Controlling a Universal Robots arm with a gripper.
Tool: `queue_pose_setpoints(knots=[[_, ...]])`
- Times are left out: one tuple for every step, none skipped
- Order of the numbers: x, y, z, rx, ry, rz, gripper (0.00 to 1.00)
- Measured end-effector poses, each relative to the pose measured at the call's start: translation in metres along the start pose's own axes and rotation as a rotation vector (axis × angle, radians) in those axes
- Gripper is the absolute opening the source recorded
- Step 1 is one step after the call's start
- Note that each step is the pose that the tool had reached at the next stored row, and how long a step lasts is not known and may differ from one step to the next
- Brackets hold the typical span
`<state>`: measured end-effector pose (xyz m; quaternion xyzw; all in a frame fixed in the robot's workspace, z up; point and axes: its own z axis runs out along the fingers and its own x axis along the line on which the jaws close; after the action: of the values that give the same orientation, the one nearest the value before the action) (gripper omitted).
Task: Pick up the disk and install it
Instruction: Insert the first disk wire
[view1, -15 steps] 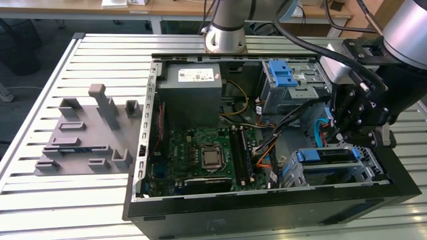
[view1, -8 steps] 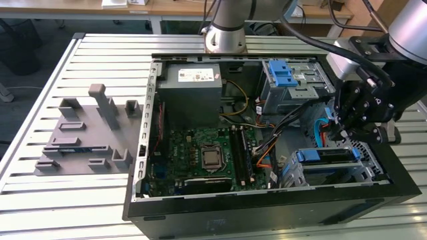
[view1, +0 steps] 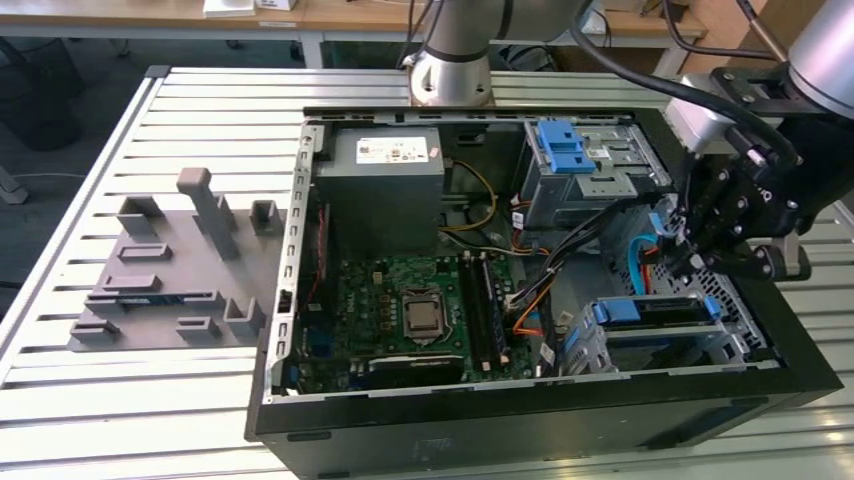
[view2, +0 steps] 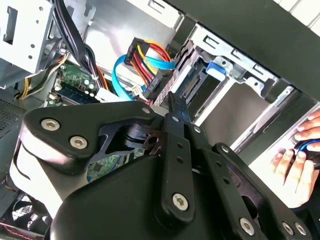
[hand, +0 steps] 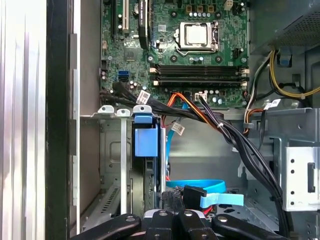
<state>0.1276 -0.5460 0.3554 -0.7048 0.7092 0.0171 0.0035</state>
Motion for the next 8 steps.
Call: queue_pose_setpoints(knots=[[-0.0004, -0.0008, 0.0, 0.0, 0.0, 0.0, 0.11], [-0.0009, -0.0016, 0.0, 0.0, 0.0001, 0.0, 0.11], [-0.0013, -0.0023, 0.0, 0.0, 0.0, 0.0, 0.11], [-0.0017, -0.003, 0.0, 0.0, 0.0, 0.0, 0.11], [-0.002, -0.0036, 0.0, 0.0, 0.0, 0.0, 0.11], [-0.0023, -0.0041, 0.0, 0.0, 0.0, 0.0, 0.11], [-0.0026, -0.0045, -0.0001, 0.0, 0.0001, 0.0, 0.11], [-0.0029, -0.0047, -0.0002, 0.0, 0.0002, 0.0, 0.11]])
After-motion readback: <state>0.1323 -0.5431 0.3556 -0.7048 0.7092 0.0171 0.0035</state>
